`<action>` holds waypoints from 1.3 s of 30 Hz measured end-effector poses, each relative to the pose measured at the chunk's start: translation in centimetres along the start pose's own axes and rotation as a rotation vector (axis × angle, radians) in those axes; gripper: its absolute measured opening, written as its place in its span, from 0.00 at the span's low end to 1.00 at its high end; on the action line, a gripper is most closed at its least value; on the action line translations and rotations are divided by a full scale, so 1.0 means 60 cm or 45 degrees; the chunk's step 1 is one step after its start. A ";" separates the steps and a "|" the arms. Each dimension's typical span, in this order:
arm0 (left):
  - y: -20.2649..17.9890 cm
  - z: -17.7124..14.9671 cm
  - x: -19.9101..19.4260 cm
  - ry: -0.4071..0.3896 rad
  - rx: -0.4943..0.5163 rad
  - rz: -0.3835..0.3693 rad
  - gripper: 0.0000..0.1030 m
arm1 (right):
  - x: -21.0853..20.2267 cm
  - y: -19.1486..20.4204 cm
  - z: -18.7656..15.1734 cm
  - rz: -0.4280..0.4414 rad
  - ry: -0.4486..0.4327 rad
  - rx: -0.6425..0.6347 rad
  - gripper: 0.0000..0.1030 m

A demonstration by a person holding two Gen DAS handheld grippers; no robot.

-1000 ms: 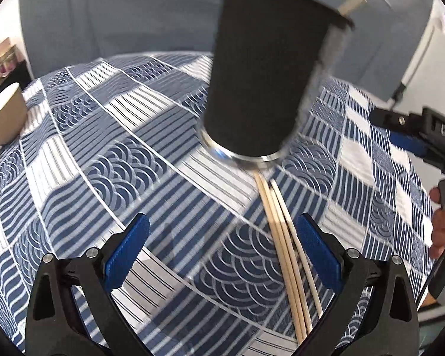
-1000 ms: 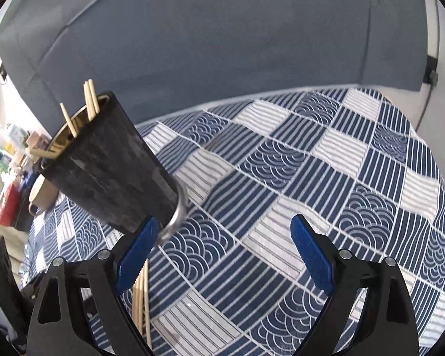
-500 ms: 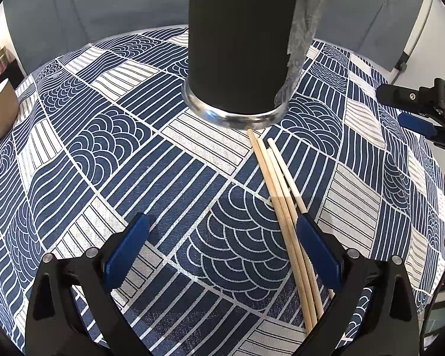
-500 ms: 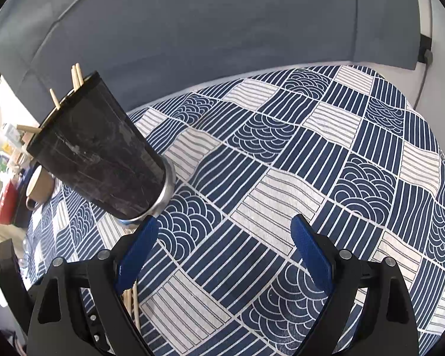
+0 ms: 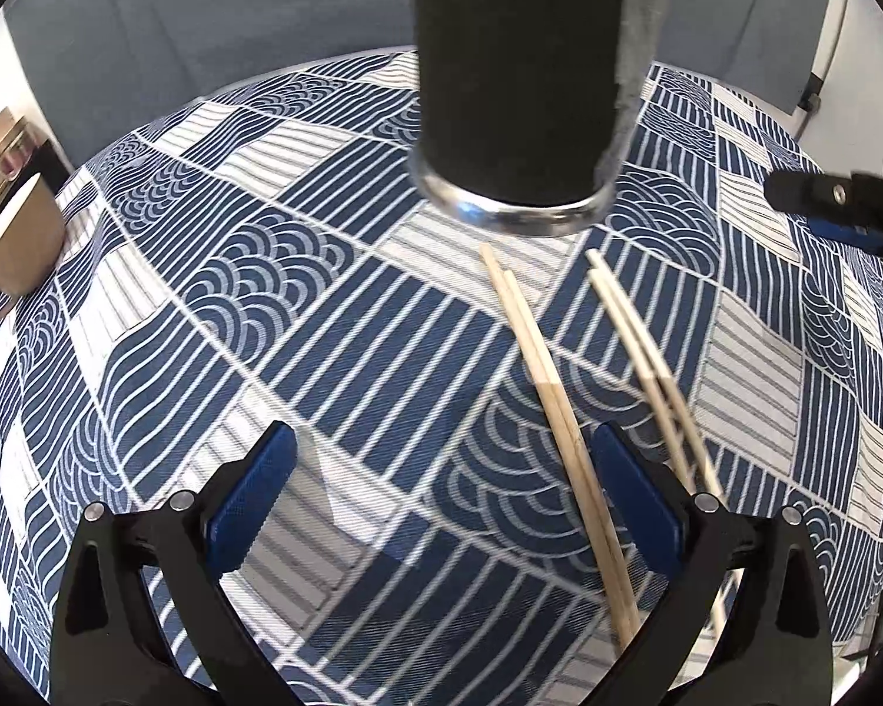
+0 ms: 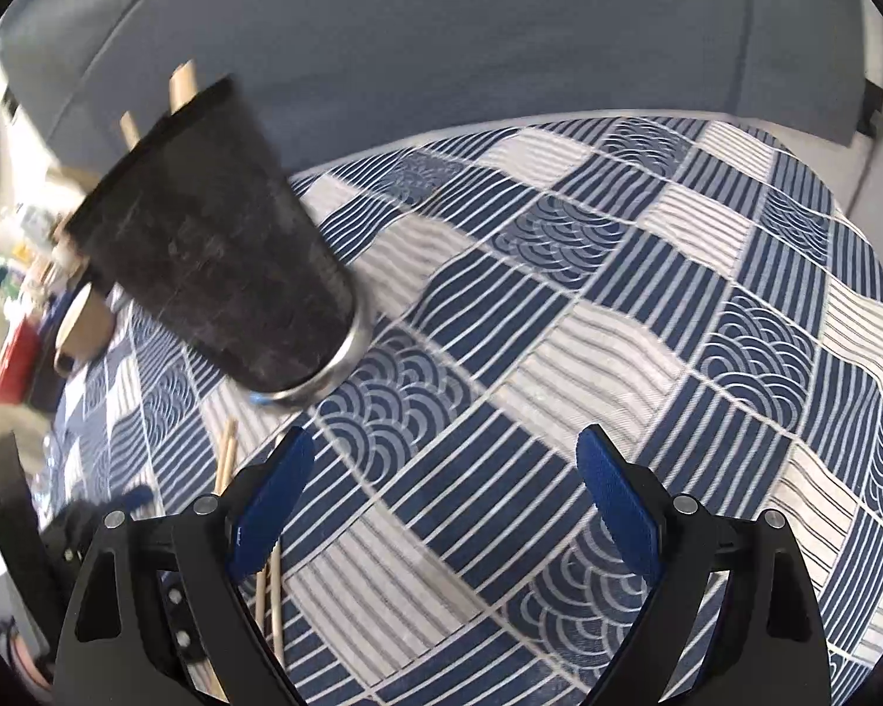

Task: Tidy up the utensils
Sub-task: 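Lower both open grippers back toward the remaining wooden sticks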

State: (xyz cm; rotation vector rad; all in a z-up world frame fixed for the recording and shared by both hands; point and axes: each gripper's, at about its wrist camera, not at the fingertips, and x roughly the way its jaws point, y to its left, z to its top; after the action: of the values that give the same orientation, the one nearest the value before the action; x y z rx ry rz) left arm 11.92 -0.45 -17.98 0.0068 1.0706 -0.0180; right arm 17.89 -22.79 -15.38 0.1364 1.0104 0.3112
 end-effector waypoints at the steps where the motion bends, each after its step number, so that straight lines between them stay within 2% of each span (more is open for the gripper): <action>1: 0.005 -0.001 -0.002 -0.001 -0.004 0.003 0.96 | 0.002 0.008 -0.003 0.002 0.004 -0.023 0.84; 13: 0.062 -0.026 -0.019 -0.016 -0.073 0.044 0.96 | 0.045 0.112 -0.056 -0.004 0.144 -0.271 0.84; 19: 0.080 -0.034 -0.022 -0.021 -0.098 0.059 0.96 | 0.068 0.151 -0.082 -0.119 0.210 -0.450 0.84; 27: 0.114 -0.040 -0.027 -0.017 -0.162 0.086 0.96 | 0.058 0.095 -0.085 -0.129 0.197 -0.339 0.85; 34: 0.118 -0.043 -0.028 -0.019 -0.159 0.073 0.94 | 0.045 0.057 -0.074 -0.100 0.176 -0.223 0.85; 39: 0.125 -0.047 -0.031 -0.016 -0.167 0.074 0.94 | 0.047 0.060 -0.073 -0.140 0.189 -0.266 0.85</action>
State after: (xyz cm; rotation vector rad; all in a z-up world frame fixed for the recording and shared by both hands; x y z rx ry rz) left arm 8.67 7.09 -17.74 -0.0809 1.0571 0.1044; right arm 14.86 -18.61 -19.07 -0.1330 1.1209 0.3278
